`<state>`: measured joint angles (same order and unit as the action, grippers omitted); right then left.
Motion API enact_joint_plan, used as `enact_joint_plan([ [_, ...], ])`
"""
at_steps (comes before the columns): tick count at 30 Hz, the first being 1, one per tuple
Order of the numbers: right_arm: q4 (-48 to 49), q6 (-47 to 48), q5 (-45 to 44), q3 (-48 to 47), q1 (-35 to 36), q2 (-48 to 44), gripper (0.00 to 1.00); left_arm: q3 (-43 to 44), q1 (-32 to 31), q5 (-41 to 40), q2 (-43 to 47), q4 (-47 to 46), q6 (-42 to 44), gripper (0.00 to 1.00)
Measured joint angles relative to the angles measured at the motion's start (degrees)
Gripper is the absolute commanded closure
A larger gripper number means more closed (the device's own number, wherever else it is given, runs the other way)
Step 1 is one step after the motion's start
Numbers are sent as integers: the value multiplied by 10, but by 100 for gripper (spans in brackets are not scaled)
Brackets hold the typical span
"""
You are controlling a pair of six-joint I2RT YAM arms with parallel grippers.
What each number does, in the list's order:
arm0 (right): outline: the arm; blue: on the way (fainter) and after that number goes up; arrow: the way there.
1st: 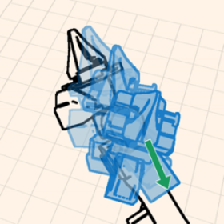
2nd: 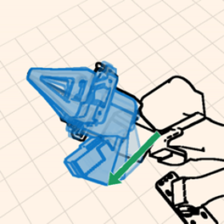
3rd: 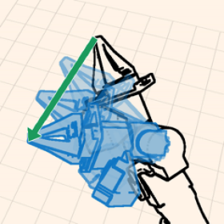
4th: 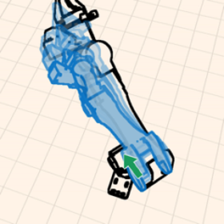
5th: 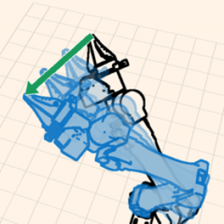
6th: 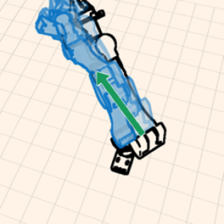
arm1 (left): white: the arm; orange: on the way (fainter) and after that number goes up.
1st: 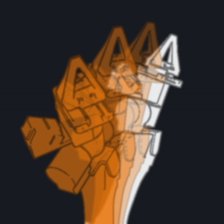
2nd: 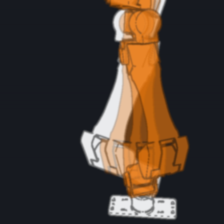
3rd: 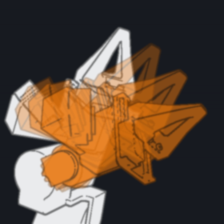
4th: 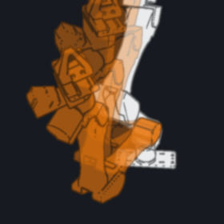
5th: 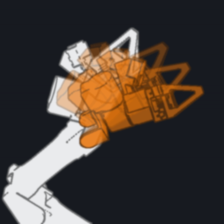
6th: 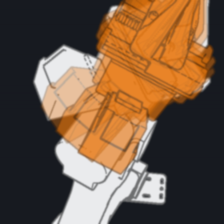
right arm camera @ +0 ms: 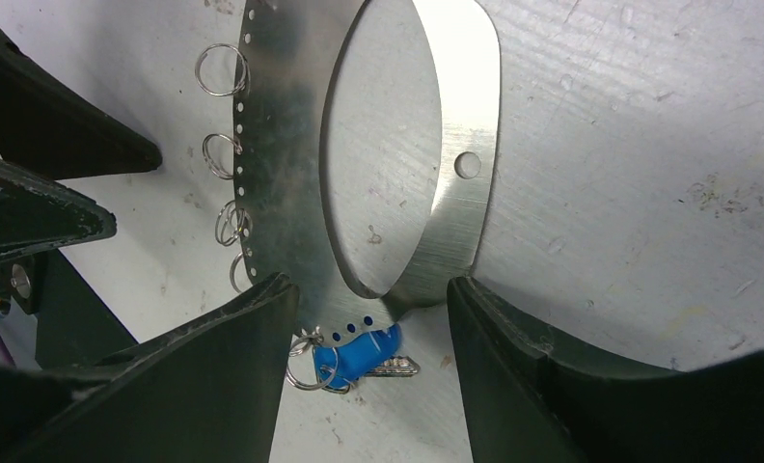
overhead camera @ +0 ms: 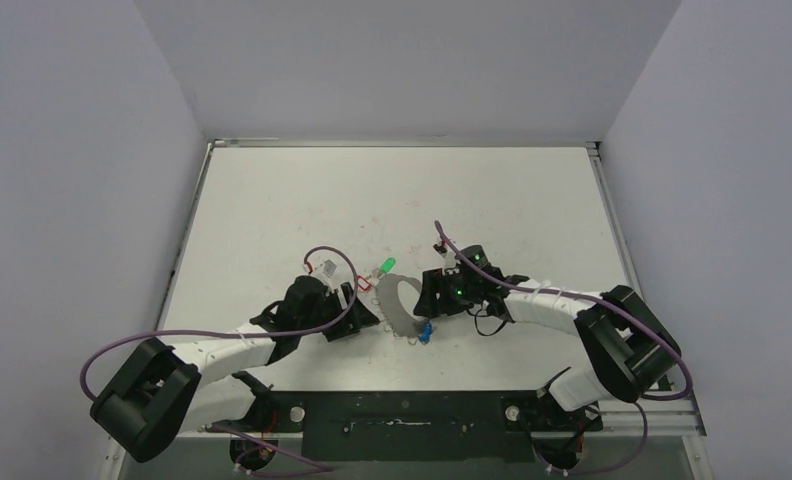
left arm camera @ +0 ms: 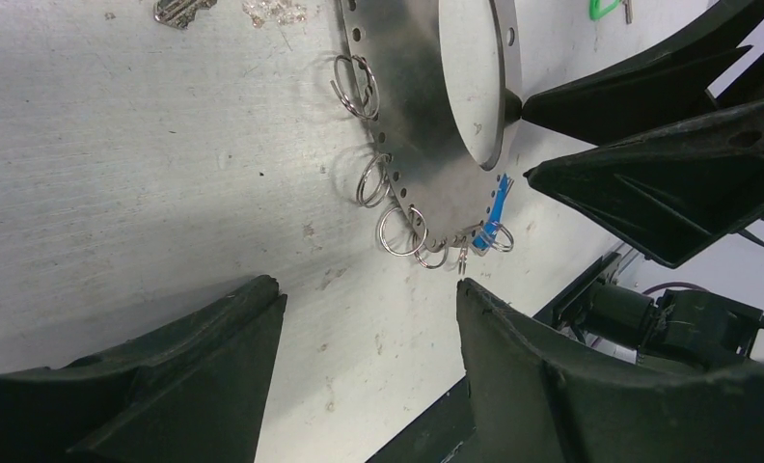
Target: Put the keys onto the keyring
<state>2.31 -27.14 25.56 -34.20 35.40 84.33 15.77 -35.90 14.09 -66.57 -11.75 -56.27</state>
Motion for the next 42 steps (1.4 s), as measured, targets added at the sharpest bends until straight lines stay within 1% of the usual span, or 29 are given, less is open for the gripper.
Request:
enact_joint_plan([
  [6, -9, 12, -1, 0, 11, -3, 30, 0, 0, 3, 0, 2, 6, 38],
  [10, -46, 52, -13, -5, 21, -27, 25, -2, 0, 4, 21, 26, 22, 38],
  [13, -89, 103, -30, -29, 45, -53, 23, -7, 0, 0, 59, 53, 37, 38],
  [17, -114, 163, -57, -64, 83, -70, 22, -10, 0, -15, 124, 86, 58, 38],
  [23, -105, 243, -77, -66, 125, -115, 21, -11, 0, -45, 217, 148, 83, 38],
  [29, -73, 352, -69, -34, 156, -167, 21, -14, 0, -73, 296, 209, 103, 37],
  [32, -70, 384, -73, -24, 175, -175, 21, -18, 0, -85, 327, 227, 105, 37],
  [36, -66, 370, -122, -23, 212, -173, 21, -26, 0, -103, 348, 248, 102, 38],
  [42, -79, 272, -232, -50, 262, -122, 24, -27, 0, -125, 335, 275, 93, 37],
])
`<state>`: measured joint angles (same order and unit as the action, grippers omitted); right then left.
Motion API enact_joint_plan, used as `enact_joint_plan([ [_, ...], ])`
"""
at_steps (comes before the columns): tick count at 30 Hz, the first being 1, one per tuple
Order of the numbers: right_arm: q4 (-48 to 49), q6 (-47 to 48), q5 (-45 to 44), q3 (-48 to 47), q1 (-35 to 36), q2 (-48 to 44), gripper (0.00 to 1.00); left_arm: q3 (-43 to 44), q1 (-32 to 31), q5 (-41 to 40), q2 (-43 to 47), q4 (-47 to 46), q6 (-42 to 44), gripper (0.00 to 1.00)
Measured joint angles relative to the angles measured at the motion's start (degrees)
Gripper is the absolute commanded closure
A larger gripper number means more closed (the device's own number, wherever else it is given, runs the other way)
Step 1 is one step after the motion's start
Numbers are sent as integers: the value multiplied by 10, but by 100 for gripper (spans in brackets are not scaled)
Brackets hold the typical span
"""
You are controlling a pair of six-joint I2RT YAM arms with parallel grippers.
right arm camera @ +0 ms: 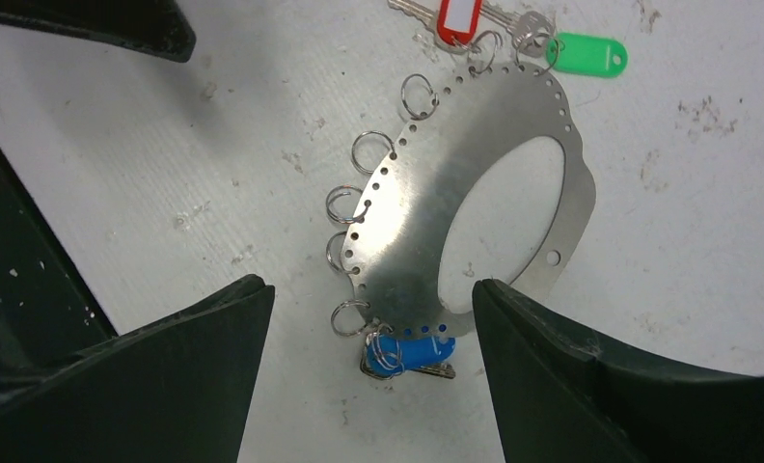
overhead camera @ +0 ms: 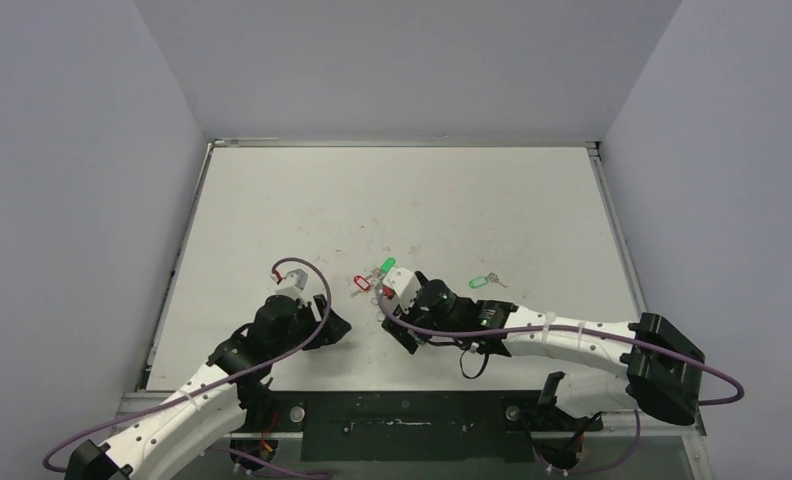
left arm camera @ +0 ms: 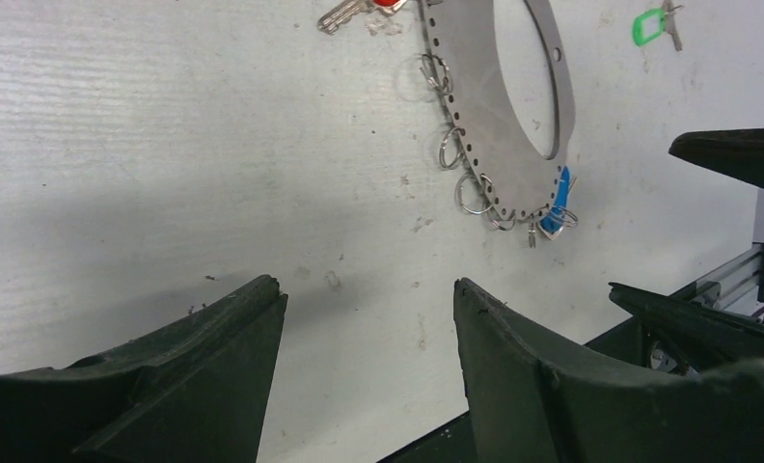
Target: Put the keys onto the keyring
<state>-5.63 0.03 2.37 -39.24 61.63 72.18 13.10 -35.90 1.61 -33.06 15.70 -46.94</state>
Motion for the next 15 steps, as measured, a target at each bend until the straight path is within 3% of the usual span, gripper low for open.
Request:
enact_joint_plan([
  [4, -23, -75, -61, -19, 22, 31, 30, 0, 0, -12, -19, 7, -7, 37],
  [10, -66, -169, -139, -40, 57, 54, 50, 0, 0, -16, -38, 8, -16, 37],
  [15, -101, -207, -190, -63, 90, 86, 54, 0, 0, -16, -41, 4, -20, 37],
])
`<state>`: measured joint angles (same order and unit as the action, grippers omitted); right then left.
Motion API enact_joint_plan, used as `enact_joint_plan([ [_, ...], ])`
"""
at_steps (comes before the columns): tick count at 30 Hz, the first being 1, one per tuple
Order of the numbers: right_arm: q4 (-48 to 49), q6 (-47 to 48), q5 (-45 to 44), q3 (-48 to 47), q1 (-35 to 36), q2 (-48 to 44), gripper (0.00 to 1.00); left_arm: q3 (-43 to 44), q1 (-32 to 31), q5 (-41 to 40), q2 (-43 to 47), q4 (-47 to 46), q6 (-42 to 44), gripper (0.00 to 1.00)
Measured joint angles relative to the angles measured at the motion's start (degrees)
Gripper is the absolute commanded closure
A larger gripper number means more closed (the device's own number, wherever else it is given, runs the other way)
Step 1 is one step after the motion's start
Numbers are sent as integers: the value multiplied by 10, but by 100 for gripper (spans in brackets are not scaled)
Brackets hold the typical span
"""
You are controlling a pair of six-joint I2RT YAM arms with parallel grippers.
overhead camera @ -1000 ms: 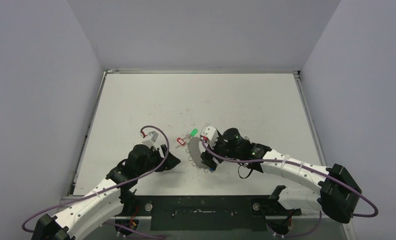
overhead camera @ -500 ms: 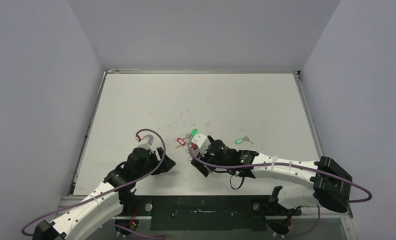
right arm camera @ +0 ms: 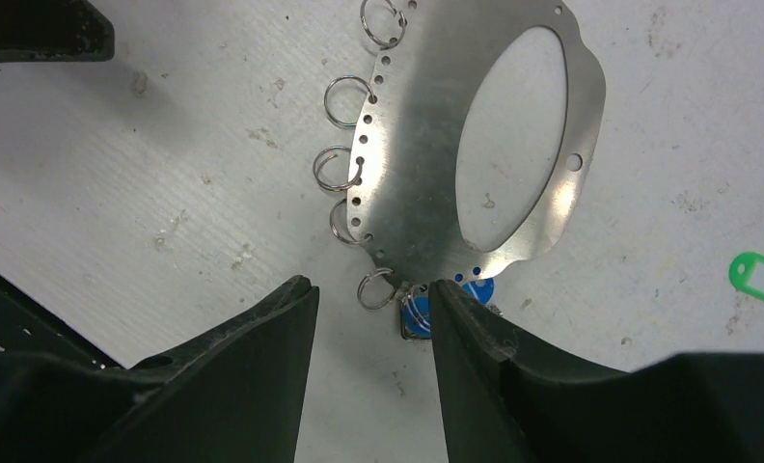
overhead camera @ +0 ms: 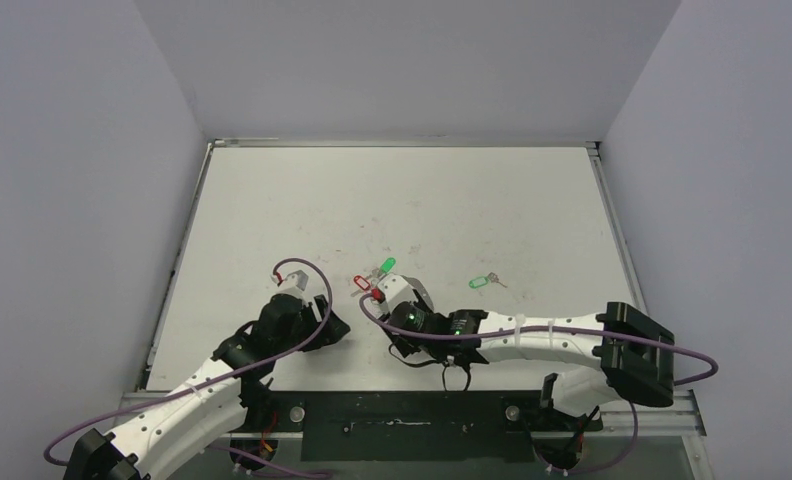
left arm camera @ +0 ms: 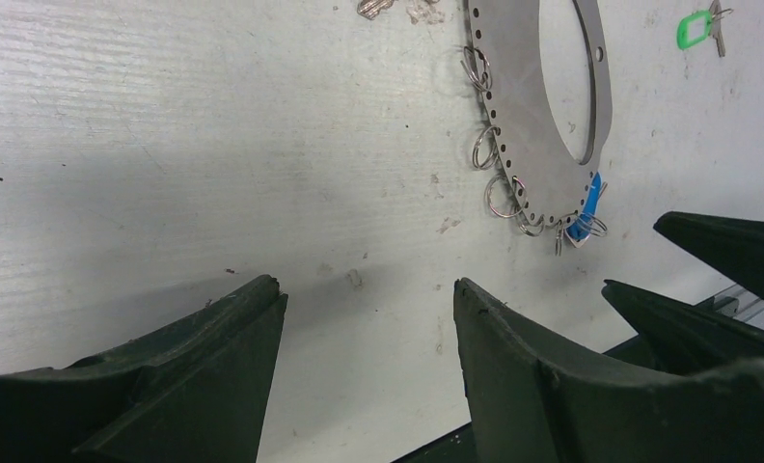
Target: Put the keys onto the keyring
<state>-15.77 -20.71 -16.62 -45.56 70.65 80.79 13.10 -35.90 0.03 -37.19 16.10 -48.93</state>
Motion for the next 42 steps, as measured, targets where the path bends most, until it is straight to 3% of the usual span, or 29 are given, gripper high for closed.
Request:
enact_joint_plan([
  [6, -33, -36, -56, -26, 35, 33, 63, -5, 0, 0, 0, -8, -2, 37],
  [31, -92, -122, -134, -75, 82, 170, 72, -7, 0, 0, -4, -20, -2, 37],
  [42, -116, -139, -176, -79, 82, 176, 92, -12, 0, 6, -4, -29, -2, 37],
])
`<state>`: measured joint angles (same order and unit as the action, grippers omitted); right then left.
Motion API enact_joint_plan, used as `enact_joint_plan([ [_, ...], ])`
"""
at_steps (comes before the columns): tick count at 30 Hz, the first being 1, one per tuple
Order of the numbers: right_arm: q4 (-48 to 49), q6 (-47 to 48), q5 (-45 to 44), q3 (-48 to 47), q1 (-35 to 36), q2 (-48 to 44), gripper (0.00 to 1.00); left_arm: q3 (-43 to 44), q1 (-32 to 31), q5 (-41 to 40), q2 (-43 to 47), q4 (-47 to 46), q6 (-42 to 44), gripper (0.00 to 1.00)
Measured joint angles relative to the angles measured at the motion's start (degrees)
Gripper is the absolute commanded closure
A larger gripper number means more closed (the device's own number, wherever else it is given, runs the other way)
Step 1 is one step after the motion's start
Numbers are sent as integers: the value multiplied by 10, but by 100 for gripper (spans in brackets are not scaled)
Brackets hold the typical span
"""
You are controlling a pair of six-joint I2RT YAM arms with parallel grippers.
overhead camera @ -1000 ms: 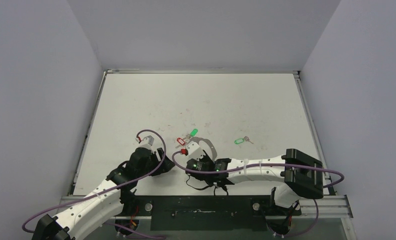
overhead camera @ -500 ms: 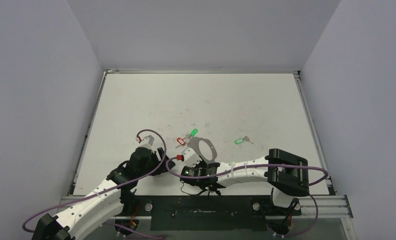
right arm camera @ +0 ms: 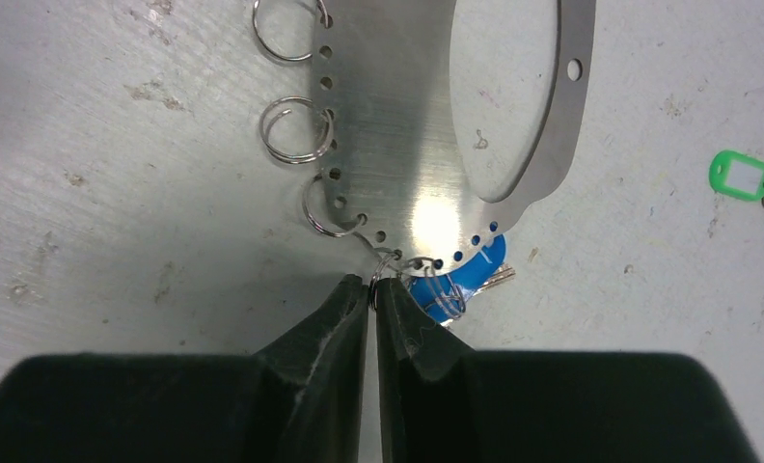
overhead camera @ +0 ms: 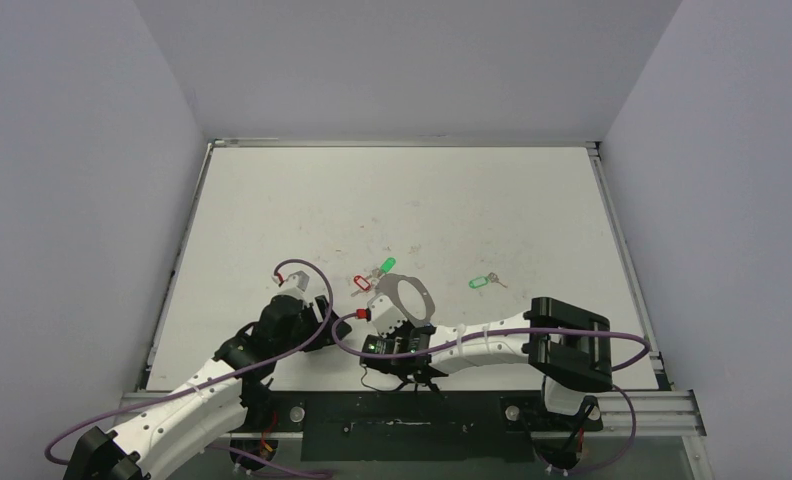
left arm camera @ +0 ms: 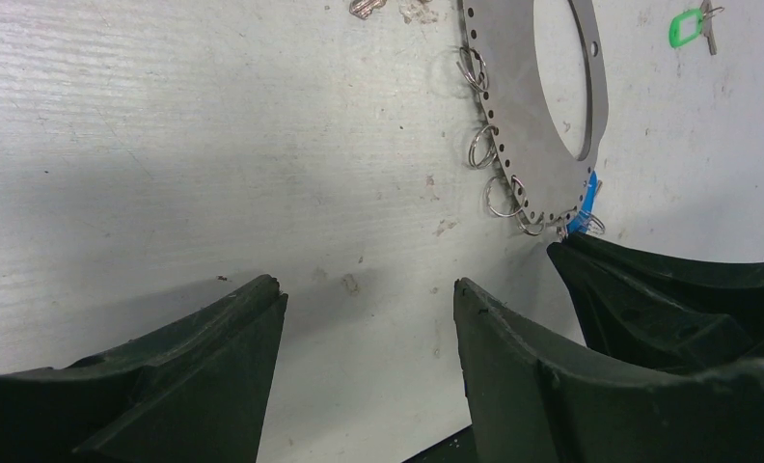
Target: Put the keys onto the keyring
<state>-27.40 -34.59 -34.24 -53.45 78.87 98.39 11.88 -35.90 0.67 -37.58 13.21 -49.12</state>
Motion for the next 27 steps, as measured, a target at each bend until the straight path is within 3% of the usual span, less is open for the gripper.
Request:
enact_joint_plan([
  [3, -3, 0, -3, -4, 0, 6, 100, 0, 0, 1, 0, -1, 0, 37],
  [14, -7, 41, 8, -6, 5, -16, 100, 0, 0, 3, 4, -1, 3, 37],
  [21, 9, 121, 98, -6, -13, -98, 100, 0, 0, 4, 31, -1, 17, 38],
  [27, 12, 199, 227, -6, -73, -131, 100, 3, 0, 7, 54, -2, 49, 37],
])
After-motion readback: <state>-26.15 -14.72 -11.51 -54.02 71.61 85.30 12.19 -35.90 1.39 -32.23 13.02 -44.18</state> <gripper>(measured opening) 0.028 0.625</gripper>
